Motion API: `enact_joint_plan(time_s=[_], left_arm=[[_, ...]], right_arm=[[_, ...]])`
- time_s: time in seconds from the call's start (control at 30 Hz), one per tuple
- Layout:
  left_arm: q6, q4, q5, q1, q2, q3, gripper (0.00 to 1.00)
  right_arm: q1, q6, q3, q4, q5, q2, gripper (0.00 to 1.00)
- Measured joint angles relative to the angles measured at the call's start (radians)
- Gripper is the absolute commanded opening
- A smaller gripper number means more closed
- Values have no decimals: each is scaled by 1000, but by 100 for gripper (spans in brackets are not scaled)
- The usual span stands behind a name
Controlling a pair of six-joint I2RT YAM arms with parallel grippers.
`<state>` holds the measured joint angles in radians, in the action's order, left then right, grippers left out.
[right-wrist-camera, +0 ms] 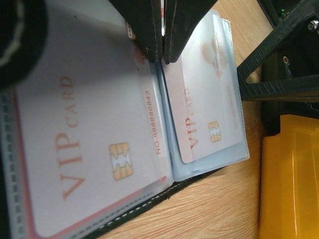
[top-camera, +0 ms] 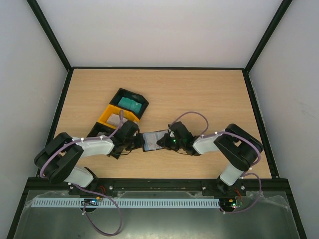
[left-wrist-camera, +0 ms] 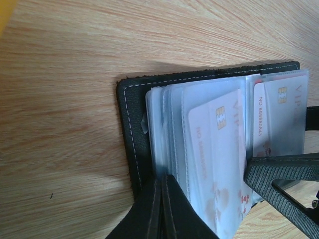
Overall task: Put the credit cards into the card holder
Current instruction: Insert the credit card into the card holder.
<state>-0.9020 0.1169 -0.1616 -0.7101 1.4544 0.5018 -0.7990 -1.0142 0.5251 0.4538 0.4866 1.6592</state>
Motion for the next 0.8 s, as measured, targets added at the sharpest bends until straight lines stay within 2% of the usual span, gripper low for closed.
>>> enact_joint_plan(time_s=[0.3,0.53,0.67,0.8], left_arm=[[0,21,-6,2,-2,-11,2],[-2,32,-39,-1,-2,-18,2],[-3,34,-41,-2,-2,-19,2],[-3,31,-40,-3,-4,-19,2]], right_arm=[[-16,-113,-15,60,-16,9,2],[-46,-243,-74,193,11,9,3],[-46,-296,-94,241,11,9,6],[-46,-282,-92,204,-20,-21,13]])
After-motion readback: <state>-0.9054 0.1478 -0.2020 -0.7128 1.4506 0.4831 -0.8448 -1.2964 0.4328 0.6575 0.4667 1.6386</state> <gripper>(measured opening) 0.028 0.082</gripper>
